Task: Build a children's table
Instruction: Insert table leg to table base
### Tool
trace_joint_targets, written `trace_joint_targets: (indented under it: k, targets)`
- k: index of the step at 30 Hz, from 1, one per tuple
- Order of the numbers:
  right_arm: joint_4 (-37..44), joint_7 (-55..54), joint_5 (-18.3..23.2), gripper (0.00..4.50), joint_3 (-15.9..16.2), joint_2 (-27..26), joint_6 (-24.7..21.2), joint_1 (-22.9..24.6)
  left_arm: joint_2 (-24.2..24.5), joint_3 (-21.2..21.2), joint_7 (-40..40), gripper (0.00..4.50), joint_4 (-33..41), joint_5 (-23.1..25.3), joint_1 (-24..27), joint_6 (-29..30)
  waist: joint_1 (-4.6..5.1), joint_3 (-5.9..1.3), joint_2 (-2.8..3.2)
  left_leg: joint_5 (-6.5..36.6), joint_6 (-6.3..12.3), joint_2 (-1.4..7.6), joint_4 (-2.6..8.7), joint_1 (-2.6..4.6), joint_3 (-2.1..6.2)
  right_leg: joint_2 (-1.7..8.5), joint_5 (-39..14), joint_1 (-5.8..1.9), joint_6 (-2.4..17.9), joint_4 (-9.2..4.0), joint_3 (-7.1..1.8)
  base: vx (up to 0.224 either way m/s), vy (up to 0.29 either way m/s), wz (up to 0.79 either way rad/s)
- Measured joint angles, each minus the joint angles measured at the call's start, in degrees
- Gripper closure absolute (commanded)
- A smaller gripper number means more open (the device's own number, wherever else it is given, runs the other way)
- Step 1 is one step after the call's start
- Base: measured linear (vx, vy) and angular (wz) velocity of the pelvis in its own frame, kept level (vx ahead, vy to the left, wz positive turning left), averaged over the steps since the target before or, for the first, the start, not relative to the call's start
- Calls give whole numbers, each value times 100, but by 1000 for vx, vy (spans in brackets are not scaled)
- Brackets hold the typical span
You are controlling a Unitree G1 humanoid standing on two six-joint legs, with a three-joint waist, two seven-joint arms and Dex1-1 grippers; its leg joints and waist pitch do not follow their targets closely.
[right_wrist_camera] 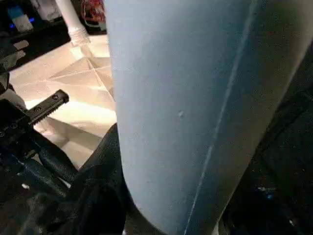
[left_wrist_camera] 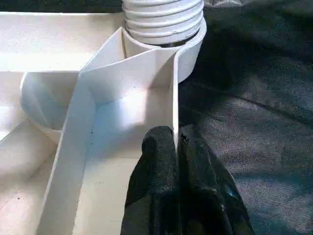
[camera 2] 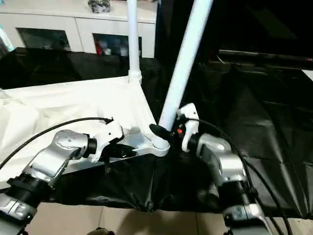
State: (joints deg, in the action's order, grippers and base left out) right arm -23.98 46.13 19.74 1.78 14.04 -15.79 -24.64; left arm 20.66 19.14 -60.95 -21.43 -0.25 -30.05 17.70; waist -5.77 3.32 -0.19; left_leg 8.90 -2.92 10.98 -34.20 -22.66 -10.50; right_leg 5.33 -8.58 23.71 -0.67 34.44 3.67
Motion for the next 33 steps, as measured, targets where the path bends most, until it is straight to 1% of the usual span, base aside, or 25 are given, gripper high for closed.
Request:
trace_joint_targets:
  k: [5, 7, 16, 17, 20, 21, 26, 28, 33]
  targets:
    - [-77, -96, 69, 257, -147, -114, 229, 157, -78, 2, 15, 450, -189, 8, -72, -59, -16, -16, 26, 0, 0, -1, 0, 3, 0, 2, -2, -7, -3, -2, 0, 0, 0, 0]
    - [-72, -159, 64, 257, -147, -139, 407, 257, -105, 3, 9, 450, -263, 8, -105, -68, -20, -20, 33, 0, 0, -3, 0, 6, 0, 3, -2, -10, -3, -4, 0, 0, 0, 0]
    - [169, -318, -105, 257, -107, -144, 754, 529, -192, 55, -1, 450, -440, 53, -186, -211, -44, -20, 54, 1, 1, -5, 5, 8, 7, 4, -5, -36, -7, -33, 6, 0, 0, 0]
    - [203, -326, -143, 257, -90, -142, 776, 547, -194, 58, -2, 450, -460, 55, -193, -229, -44, -20, 54, 1, 2, -5, 4, 9, 7, 4, -5, -38, -8, -36, 6, 0, 0, 0]
    - [314, -366, -356, 257, 112, -50, 844, 530, -191, 62, -7, 450, -493, 69, -199, -274, -35, -20, 54, 1, 2, -6, 5, 17, 10, 4, -6, -46, -10, -40, 8, 0, 0, 0]
    - [319, -358, -457, 257, 211, 9, 844, 480, -191, 62, -7, 450, -518, 70, -201, -289, -29, -20, 54, 1, 2, -6, 5, 24, 11, 4, -6, -52, -10, -41, 9, 0, 0, 0]
    - [318, -232, -708, 257, 451, 140, 777, 348, -183, 62, -30, 450, -561, 73, -204, -317, -1, -20, 53, 2, 2, -9, 5, 40, 28, 4, -11, -79, -17, -60, 22, 0, 0, 0]
    - [273, -156, -732, 257, 499, 188, 700, 263, -183, 62, -47, 450, -568, 78, -206, -326, 4, -20, 53, 2, 3, -10, 6, 41, 30, 4, -11, -85, -17, -67, 23, 0, 0, 0]
    - [188, 35, -751, 257, 530, 259, 709, 191, -186, 63, -91, 450, -595, 114, -213, -395, 10, -21, 52, 2, 3, -12, 18, 43, 31, 4, -11, -93, -17, -90, 24, 0, 0, 0]
